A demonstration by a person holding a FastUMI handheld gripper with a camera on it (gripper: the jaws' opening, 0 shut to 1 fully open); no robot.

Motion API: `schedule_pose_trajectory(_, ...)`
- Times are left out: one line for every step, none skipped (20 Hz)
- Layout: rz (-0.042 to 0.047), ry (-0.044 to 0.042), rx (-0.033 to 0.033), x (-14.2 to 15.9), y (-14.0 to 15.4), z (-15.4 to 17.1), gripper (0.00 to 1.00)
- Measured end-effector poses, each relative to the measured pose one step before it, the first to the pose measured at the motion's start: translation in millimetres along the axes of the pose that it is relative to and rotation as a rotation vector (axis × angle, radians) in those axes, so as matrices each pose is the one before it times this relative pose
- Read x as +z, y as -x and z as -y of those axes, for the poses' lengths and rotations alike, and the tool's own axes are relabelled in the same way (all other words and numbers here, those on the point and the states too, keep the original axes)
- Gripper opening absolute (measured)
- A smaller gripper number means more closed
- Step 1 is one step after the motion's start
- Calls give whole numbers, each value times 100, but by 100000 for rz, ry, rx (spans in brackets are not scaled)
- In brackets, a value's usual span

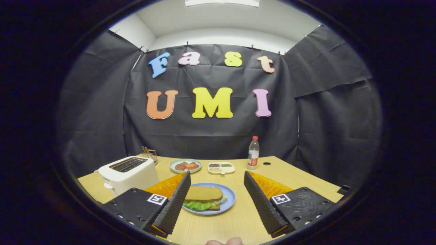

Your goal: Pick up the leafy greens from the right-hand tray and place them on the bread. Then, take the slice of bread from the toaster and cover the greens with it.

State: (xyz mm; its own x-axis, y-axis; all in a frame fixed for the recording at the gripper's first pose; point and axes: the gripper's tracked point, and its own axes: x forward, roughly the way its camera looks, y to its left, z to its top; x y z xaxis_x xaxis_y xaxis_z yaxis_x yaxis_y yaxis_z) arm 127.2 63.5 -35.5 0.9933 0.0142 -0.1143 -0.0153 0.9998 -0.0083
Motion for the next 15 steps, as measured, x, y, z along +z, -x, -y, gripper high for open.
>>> schedule_pose_trajectory(204, 741, -342, -459, 664, 161, 95)
schedule_pose_trajectory(311, 499, -398, -619, 661, 162, 95)
schedule_pose_trajectory(-242, -248, -10, -742, 642, 86, 95)
schedule_pose_trajectory(-579, -291, -131, -713, 457, 171, 95)
schedule_pose_trajectory(-138, -527, -61, -517, 407, 321, 95)
schedule_pose_trajectory(348, -635, -545, -150, 328, 316, 95)
schedule_pose_trajectory(763, -351, -26, -84, 267, 188, 95)
schedule_pose_trajectory(252, 198, -58, -151, 183, 112, 95)
schedule_pose_trajectory(374, -34, -32, -194, 71, 156, 95)
schedule_pose_trajectory(15, 194, -70, -151, 118, 9, 95)
schedule_pose_trajectory(-197, 277, 167, -213, 123, 78, 95)
schedule_pose_trajectory(-70, 391, 403, -125, 97, -64, 95)
schedule_pose_trajectory(-234, 251, 332, -187, 218, -199, 95)
schedule_pose_trajectory(386, 909, 196, -18, 186, -178, 95)
schedule_pose_trajectory(632, 999, 454, -34, 238, -189, 95)
